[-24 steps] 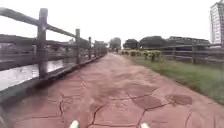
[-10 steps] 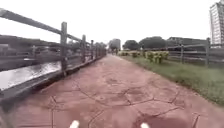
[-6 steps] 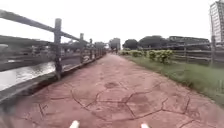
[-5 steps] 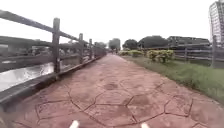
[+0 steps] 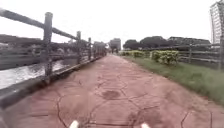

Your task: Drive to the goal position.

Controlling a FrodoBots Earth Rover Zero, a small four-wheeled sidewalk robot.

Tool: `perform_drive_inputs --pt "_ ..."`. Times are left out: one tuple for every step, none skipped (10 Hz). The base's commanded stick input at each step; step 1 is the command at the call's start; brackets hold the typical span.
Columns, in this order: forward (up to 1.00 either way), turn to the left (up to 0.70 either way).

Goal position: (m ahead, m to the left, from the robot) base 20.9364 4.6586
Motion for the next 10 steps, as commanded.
perform_drive_inputs --pt "0.70 0.00" --pt "0.70 0.00" --pt "0.70 0.00" --pt "0.70 0.01" --pt "0.70 0.20" --pt "0.70 0.19" --pt "0.70 0.00" --pt "0.70 0.00" --pt "0.70 0.00" --pt "0.70 0.00"
